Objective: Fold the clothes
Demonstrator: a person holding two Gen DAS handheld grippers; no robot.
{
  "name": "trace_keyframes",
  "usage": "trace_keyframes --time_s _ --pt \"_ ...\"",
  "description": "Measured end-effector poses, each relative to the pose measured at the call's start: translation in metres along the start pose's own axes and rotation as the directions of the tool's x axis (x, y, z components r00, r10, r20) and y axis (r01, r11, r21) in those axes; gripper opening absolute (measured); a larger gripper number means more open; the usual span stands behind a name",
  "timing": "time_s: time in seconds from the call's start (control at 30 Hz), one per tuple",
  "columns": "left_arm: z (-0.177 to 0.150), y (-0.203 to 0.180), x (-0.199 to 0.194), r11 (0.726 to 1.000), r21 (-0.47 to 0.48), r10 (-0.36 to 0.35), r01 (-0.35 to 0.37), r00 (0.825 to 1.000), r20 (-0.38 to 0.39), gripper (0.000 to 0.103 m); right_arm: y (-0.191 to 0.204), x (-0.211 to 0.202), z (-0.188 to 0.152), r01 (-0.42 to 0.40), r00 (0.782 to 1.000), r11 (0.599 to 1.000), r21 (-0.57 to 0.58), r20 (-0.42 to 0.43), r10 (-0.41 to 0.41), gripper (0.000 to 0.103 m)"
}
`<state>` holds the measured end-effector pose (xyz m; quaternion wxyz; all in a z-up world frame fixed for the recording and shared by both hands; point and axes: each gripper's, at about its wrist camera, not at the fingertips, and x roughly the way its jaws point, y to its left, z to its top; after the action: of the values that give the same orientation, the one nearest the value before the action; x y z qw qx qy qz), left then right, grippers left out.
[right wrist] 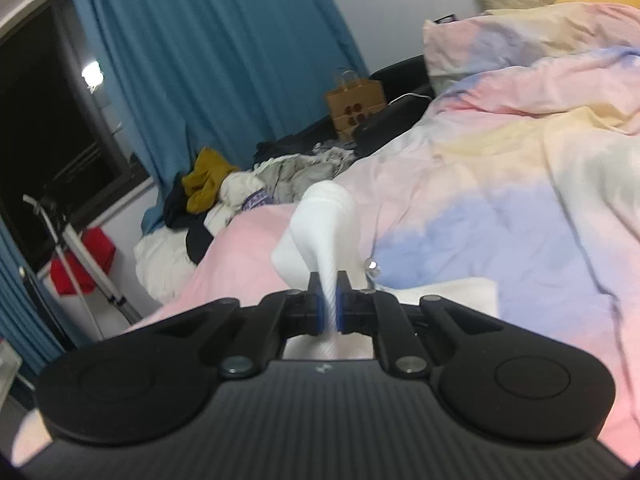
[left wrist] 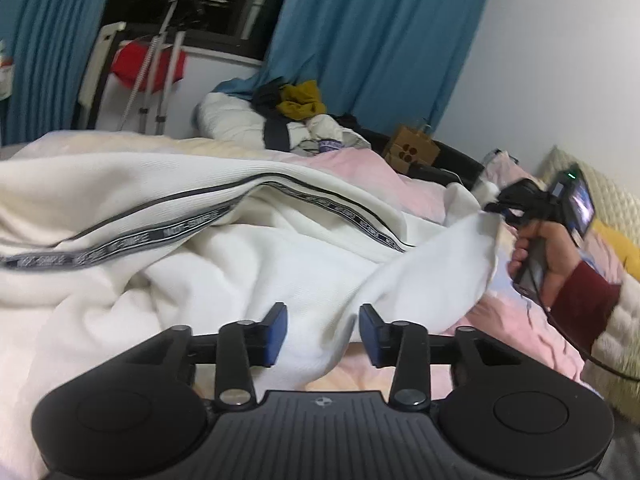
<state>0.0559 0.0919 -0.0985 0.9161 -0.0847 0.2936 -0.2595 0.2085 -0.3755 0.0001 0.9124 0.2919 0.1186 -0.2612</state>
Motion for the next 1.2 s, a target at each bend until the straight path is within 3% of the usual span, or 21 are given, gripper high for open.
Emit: trace_keyframes --time_s 0.13,0.3,0.4,0.47,0.57,0.67,0.73,0.8,0.93,0.97,1.03,1.1,1.13,1.2 --pt "0.002 0.002 -0.031 0.997 -0.078 0.028 -0.027 1.000 0.007 0.063 -0.013 -0.025 0.012 0.017 1.000 0.999 0.050 -0.006 -0.017 0.009" --pt "0.007 0.015 -0.055 0.975 -0.204 0.090 -0.090 0.996 -0.008 0.064 -0.041 -0.056 0.016 0.067 0.997 0.991 0.112 -0.050 -0.062 0.009" --pt "0.007 0.029 -0.057 0.943 -0.311 0.110 -0.118 0.993 -0.043 0.064 -0.068 -0.067 0.016 0.116 0.989 0.971 0.209 -0.109 -0.095 0.009" --pt "0.004 0.042 -0.056 0.907 -0.396 0.123 -0.145 0.989 -0.080 0.065 -0.088 -0.072 0.015 0.165 0.980 0.948 0.273 -0.154 -0.126 0.009" --pt "-0.005 0.070 -0.057 0.813 -0.562 0.113 -0.154 0.988 -0.108 0.065 -0.123 -0.074 0.006 0.235 0.960 0.878 0.418 -0.242 -0.142 0.009" --pt "-0.016 0.097 -0.066 0.681 -0.720 0.124 -0.132 0.990 -0.065 0.066 -0.153 -0.072 -0.009 0.296 0.940 0.791 0.536 -0.311 -0.141 0.009" --pt "-0.024 0.112 -0.071 0.594 -0.800 0.102 -0.082 0.994 -0.026 0.066 -0.157 -0.073 -0.012 0.291 0.945 0.772 0.565 -0.294 -0.141 0.009" --pt "-0.033 0.123 -0.068 0.513 -0.857 0.055 -0.051 0.998 -0.027 0.067 -0.151 -0.076 -0.009 0.261 0.958 0.787 0.559 -0.251 -0.140 0.009" --pt "-0.050 0.131 -0.061 0.392 -0.919 0.001 -0.041 0.999 -0.044 0.067 -0.137 -0.087 -0.001 0.154 0.988 0.821 0.549 -0.093 -0.123 0.008" --pt "-0.053 0.132 -0.061 0.370 -0.928 -0.004 -0.042 0.999 -0.046 0.067 -0.132 -0.088 0.002 0.126 0.992 0.835 0.536 -0.060 -0.111 0.008" --pt "-0.055 0.133 -0.062 0.354 -0.934 0.023 -0.051 0.999 -0.046 0.067 -0.124 -0.089 0.007 0.088 0.995 0.859 0.504 -0.013 -0.094 0.008" --pt "-0.060 0.137 -0.066 0.328 -0.943 0.086 -0.057 0.996 -0.030 0.067 -0.119 -0.087 0.009 0.084 0.995 0.875 0.477 0.000 -0.096 0.008" --pt "-0.064 0.141 -0.068 0.303 -0.952 0.109 -0.049 0.994 -0.016 0.067 -0.120 -0.085 0.008 0.095 0.995 0.871 0.482 -0.012 -0.102 0.008" --pt "-0.072 0.151 -0.070 0.223 -0.975 0.110 -0.003 0.994 0.022 0.067 -0.130 -0.077 0.001 0.127 0.992 0.850 0.511 -0.054 -0.116 0.008"
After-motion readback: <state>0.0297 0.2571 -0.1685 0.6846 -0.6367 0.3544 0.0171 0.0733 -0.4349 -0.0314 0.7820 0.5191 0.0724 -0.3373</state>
